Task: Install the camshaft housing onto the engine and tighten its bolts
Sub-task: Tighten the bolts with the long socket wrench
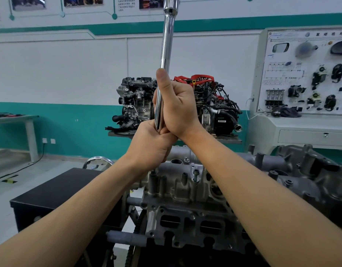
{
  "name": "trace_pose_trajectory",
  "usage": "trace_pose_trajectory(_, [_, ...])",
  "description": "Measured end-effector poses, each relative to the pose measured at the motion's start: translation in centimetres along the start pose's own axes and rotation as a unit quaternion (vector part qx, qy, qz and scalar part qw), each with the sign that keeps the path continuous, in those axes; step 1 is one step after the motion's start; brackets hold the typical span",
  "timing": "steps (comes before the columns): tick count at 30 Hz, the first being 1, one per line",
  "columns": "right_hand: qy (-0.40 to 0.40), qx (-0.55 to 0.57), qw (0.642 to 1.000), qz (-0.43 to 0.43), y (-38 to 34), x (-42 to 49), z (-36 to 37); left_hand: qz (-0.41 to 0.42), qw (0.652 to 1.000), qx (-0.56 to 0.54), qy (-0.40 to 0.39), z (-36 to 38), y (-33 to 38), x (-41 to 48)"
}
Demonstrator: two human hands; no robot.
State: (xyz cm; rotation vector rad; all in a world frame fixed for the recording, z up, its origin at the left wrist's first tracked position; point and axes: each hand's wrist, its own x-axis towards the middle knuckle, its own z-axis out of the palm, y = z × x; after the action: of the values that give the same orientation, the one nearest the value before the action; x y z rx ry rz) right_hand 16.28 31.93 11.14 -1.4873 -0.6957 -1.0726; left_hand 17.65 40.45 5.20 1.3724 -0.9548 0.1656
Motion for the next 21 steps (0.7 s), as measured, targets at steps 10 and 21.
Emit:
trace_pose_trajectory(10, [-0.027,-0.056,0.998,0.024,-0.4,0.0,-0.4,-0.015,0.995,0.087,0.036,-0.1,0.8,-0.5])
trace_pose_trajectory(21, [-0.137,-0.117,0.979,0.093,-3.5,0.6,-2.6,-0.046,0.945,0.251,-0.203,-7.2,2.5,-2.1])
